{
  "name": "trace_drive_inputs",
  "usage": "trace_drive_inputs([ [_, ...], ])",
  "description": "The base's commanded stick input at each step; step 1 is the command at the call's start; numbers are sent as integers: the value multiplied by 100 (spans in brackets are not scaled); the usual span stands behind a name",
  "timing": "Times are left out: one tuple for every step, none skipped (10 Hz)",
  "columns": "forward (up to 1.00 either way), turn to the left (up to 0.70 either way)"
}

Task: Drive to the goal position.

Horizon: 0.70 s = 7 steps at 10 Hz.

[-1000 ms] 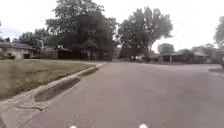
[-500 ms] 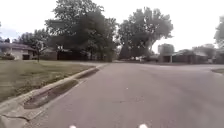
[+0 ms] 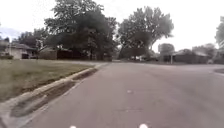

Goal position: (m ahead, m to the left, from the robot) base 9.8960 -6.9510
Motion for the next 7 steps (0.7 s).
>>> trace_drive_inputs([
  [50,0],
  [50,0],
  [50,0],
  [50,0],
  [50,0],
  [50,0],
  [50,0],
])
